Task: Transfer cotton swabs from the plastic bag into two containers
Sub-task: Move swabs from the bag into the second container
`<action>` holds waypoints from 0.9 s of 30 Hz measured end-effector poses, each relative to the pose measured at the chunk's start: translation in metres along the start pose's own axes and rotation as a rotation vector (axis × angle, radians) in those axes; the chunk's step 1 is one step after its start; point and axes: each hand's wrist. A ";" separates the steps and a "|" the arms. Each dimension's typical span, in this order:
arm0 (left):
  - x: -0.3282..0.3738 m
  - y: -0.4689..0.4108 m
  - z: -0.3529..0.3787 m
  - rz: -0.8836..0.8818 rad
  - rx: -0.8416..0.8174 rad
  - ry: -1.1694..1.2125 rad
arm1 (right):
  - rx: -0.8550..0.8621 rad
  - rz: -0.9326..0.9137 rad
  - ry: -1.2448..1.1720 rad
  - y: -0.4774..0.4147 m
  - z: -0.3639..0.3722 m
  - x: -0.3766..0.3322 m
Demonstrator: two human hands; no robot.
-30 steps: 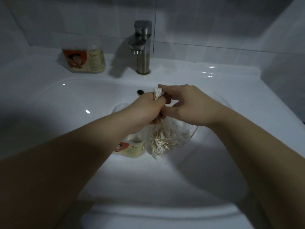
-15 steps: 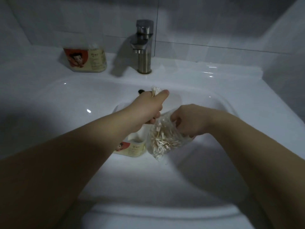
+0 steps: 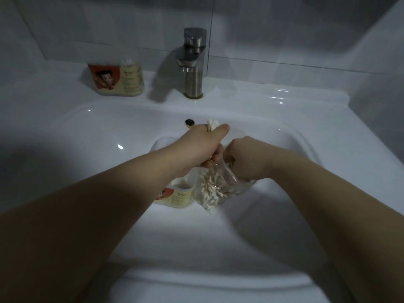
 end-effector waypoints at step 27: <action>-0.002 -0.007 -0.003 0.272 0.211 -0.218 | 0.457 0.100 -0.422 0.011 -0.021 0.024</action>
Point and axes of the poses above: each hand's wrist, its own y-axis away from the middle knuckle, its own z-axis out of the palm, x = y × z, and after that the axes turned 9 degrees about y, right-handed
